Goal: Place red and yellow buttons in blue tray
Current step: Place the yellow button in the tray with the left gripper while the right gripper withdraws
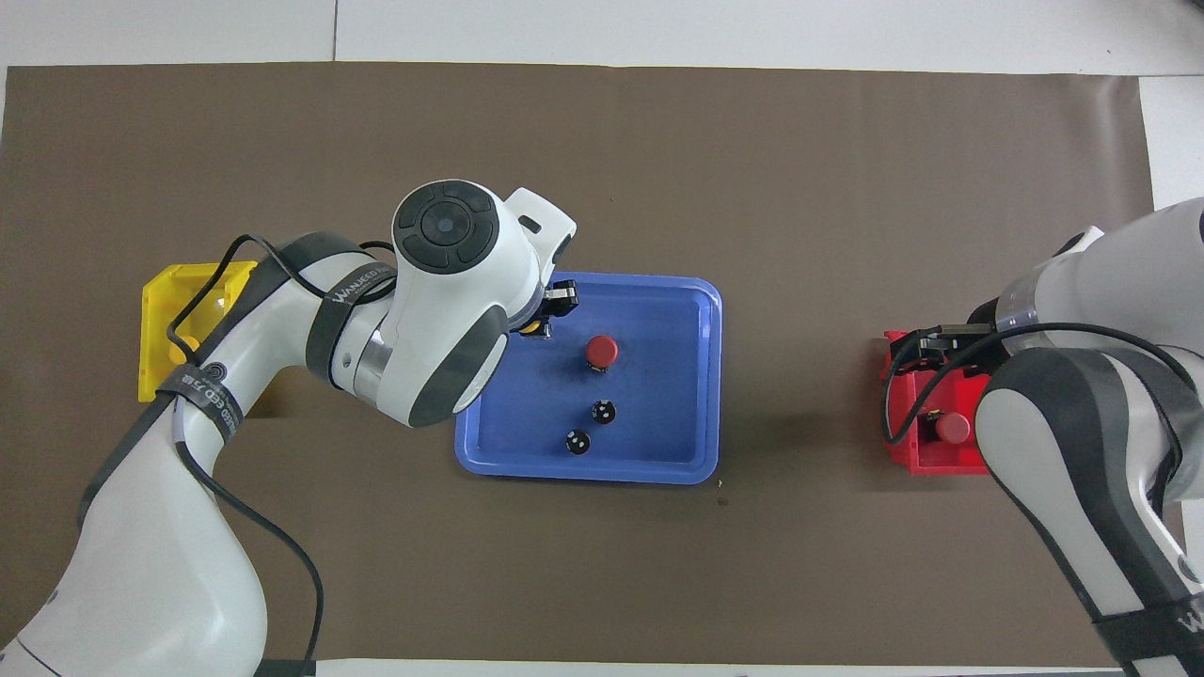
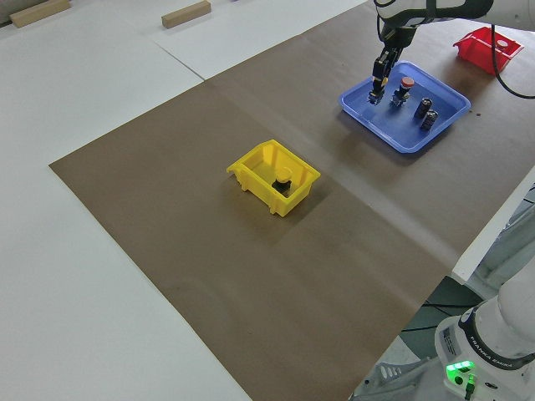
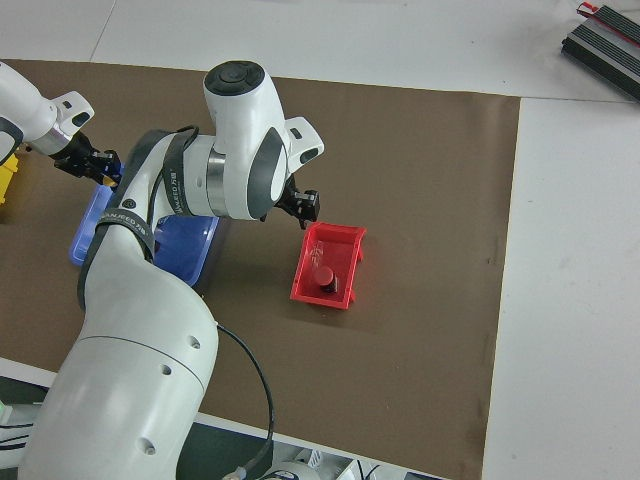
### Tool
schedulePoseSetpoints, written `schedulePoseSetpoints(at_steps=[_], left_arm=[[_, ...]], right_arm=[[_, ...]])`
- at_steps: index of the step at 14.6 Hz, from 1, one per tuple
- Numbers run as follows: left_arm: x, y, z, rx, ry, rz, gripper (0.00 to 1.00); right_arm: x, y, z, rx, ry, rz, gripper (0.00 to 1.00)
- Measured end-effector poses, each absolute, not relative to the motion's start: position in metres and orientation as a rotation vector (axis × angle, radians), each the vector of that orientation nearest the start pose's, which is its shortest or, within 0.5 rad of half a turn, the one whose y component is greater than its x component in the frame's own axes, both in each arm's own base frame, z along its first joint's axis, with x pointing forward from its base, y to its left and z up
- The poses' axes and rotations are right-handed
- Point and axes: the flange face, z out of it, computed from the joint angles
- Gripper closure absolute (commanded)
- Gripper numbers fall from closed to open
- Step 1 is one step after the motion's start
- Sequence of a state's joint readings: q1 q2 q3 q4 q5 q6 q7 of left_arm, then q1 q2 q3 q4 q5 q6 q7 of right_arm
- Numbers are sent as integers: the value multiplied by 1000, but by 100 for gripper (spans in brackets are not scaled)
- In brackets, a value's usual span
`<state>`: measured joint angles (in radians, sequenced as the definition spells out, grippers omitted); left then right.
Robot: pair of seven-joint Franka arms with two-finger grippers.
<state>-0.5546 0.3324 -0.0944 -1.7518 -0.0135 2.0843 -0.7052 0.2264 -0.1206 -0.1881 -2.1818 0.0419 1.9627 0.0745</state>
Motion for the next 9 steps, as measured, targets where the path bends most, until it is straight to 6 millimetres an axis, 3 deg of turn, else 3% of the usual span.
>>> schedulePoseSetpoints(at_steps=[4, 5, 7, 9], left_arm=[[503, -388, 363, -3152, -96, 80, 96], [503, -388, 363, -3154, -95, 77, 84], [504, -388, 364, -3161, -97, 63, 50], [505, -389, 364, -3169, -101, 46, 30]], right_arm=[[479, -18, 401, -3078, 92, 142, 30], [476, -20, 396, -3089, 70, 155, 31], [472, -19, 387, -3105, 13, 159, 33], [468, -18, 378, -3108, -33, 154, 34]])
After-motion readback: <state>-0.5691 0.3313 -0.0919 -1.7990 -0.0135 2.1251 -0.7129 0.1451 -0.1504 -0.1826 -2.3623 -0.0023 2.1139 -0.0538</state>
